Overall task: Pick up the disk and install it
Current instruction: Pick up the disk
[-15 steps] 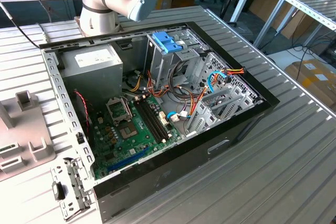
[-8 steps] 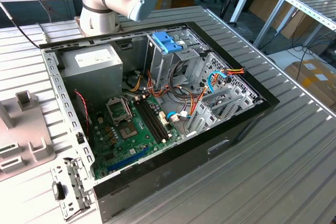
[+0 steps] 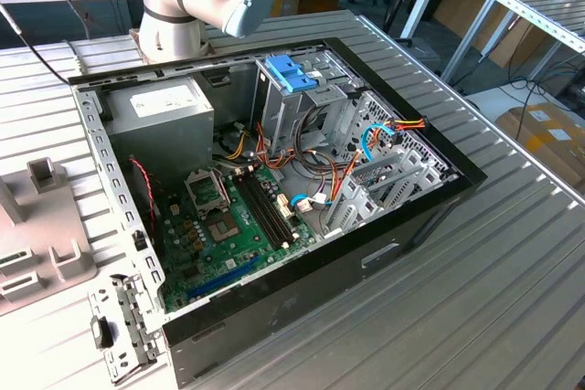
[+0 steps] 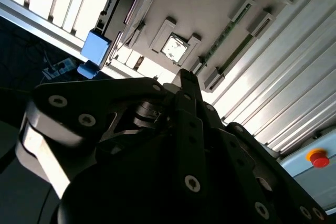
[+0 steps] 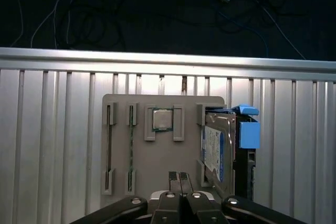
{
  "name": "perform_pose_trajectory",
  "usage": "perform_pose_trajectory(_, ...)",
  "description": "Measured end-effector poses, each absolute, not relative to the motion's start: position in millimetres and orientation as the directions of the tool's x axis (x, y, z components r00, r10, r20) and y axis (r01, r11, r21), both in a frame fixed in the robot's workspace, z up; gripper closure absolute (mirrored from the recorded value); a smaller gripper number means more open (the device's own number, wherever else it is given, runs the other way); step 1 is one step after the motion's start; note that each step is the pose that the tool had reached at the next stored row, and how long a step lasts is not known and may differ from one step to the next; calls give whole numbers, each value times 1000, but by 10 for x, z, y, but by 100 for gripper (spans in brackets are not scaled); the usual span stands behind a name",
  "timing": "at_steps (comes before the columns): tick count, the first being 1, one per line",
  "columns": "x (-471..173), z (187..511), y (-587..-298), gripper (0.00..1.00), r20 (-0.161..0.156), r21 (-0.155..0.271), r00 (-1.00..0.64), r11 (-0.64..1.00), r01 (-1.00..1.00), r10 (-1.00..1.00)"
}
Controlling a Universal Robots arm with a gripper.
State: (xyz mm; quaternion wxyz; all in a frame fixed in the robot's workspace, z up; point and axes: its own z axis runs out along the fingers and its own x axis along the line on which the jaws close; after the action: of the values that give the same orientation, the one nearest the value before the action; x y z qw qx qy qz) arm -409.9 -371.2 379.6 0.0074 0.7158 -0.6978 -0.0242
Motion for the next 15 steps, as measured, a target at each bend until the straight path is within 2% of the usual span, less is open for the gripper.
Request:
perform_pose_trajectory(8,-4100,3791,-3712,89,-24,44,19,-20,-999,-1000)
perform_pose_trajectory(9,-4100,3791,-3712,76,-24,44,19,-20,-999,-1000)
perform_pose_trajectory(10,-4100,3791,-3712,71,-24,44,19,-20,-999,-1000)
perform_pose_trajectory(12,-4100,3791,-3712,71,-24,44,19,-20,-999,-1000)
perform_pose_trajectory(15,-4100,3791,-3712,52,-24,44,19,-20,-999,-1000)
